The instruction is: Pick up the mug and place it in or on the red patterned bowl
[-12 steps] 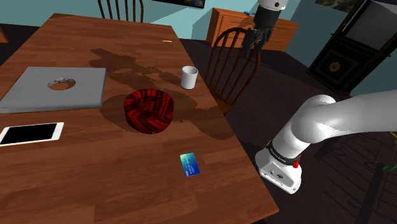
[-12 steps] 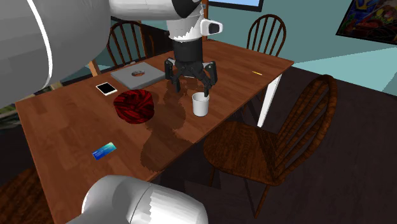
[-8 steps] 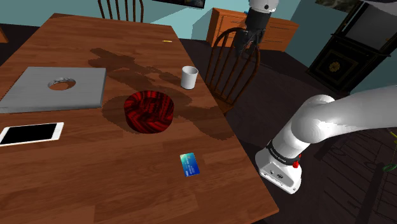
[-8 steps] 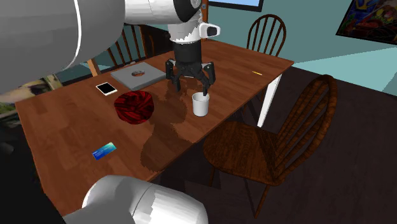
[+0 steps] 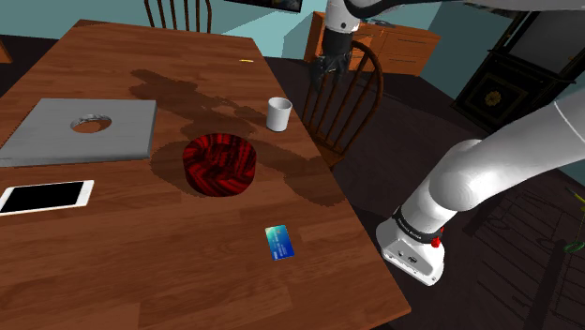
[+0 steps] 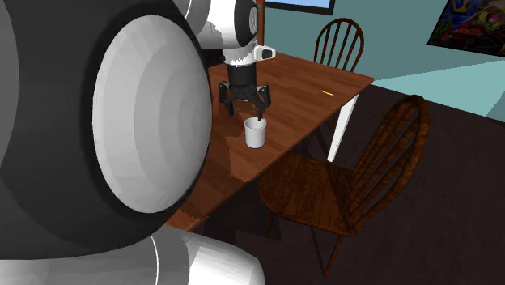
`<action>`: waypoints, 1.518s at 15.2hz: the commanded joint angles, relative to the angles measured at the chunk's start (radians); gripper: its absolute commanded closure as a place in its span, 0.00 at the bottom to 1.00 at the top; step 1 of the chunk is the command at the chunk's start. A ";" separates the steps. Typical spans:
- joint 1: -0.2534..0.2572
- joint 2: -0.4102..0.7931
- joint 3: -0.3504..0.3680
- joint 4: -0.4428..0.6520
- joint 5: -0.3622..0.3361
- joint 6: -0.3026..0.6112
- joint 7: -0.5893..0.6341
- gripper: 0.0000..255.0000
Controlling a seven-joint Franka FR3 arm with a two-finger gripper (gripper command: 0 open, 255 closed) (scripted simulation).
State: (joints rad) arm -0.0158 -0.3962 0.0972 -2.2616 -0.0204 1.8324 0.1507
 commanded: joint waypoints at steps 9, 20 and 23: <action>0.010 0.394 0.043 0.220 -0.035 0.135 0.076 0.00; 0.028 0.645 0.048 0.365 -0.074 0.216 0.119 0.00; 0.027 0.656 0.047 0.345 -0.077 0.248 0.121 0.00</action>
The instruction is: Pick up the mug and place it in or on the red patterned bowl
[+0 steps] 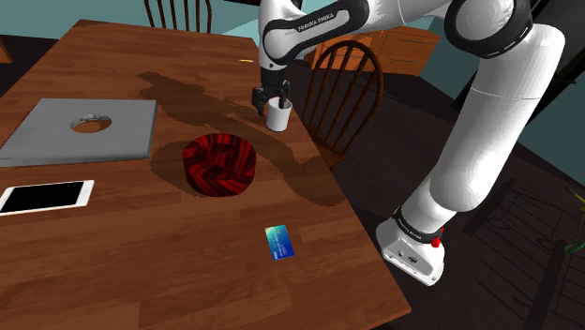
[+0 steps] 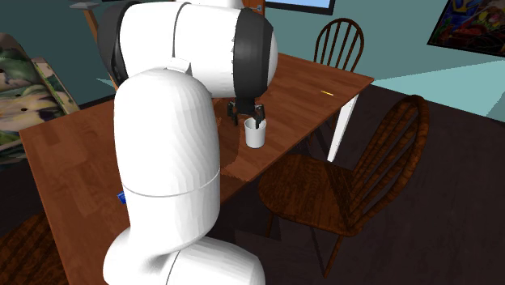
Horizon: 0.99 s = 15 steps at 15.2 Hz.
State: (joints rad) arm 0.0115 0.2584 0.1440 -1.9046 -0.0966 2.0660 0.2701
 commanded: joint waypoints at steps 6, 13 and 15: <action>0.000 0.002 0.000 -0.012 -0.001 0.014 0.002 0.00; 0.000 0.002 0.000 -0.011 -0.001 0.014 0.002 1.00; 0.000 0.002 0.000 -0.011 -0.001 0.014 0.002 1.00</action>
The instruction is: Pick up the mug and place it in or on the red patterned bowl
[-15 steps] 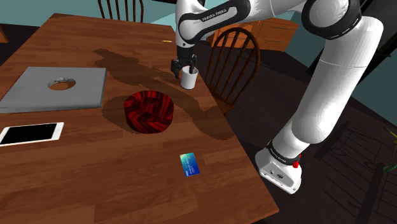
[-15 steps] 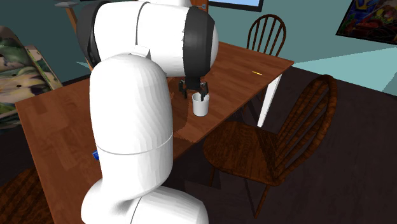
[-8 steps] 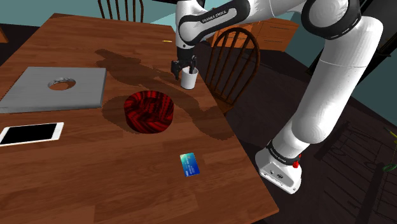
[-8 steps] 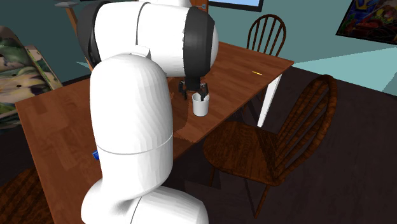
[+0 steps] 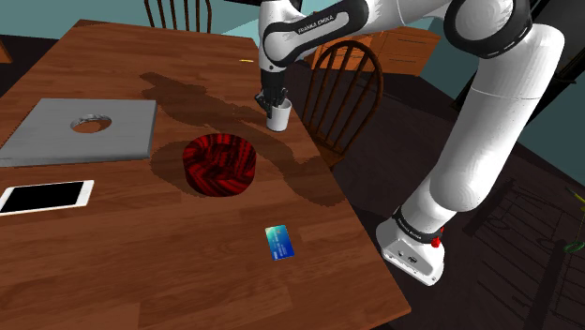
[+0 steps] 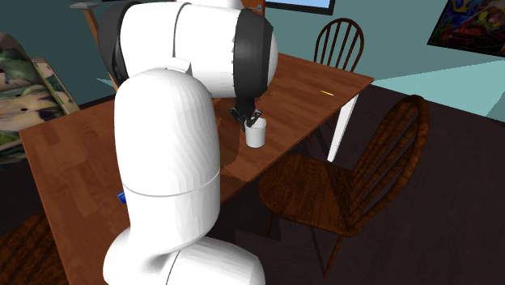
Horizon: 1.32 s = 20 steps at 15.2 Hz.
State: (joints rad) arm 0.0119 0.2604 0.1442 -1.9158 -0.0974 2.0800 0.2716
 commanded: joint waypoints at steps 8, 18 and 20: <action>-0.002 -0.035 0.002 0.037 0.008 -0.071 -0.008 1.00; -0.002 -0.077 0.004 0.117 0.019 -0.193 -0.019 1.00; -0.002 -0.084 0.005 0.136 0.020 -0.218 -0.021 1.00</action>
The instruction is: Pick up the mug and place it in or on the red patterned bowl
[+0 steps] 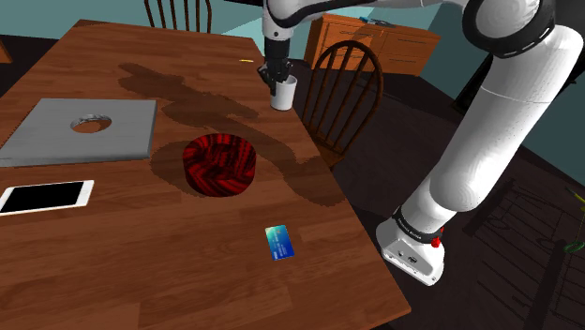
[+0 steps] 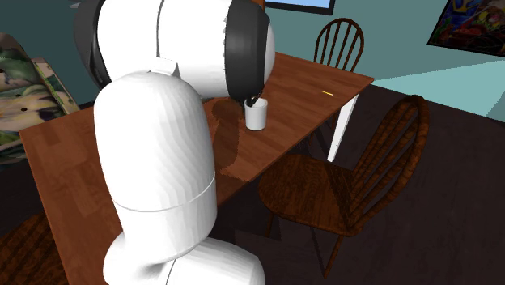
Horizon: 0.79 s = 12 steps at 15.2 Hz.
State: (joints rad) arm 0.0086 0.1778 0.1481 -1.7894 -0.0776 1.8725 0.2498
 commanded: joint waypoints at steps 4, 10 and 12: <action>0.001 -0.011 0.001 0.051 0.003 -0.062 -0.003 1.00; 0.002 -0.019 0.002 0.120 0.005 -0.139 -0.007 1.00; 0.002 -0.020 0.002 0.146 0.006 -0.166 -0.009 1.00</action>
State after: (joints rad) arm 0.0114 0.1594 0.1508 -1.6559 -0.0721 1.7209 0.2432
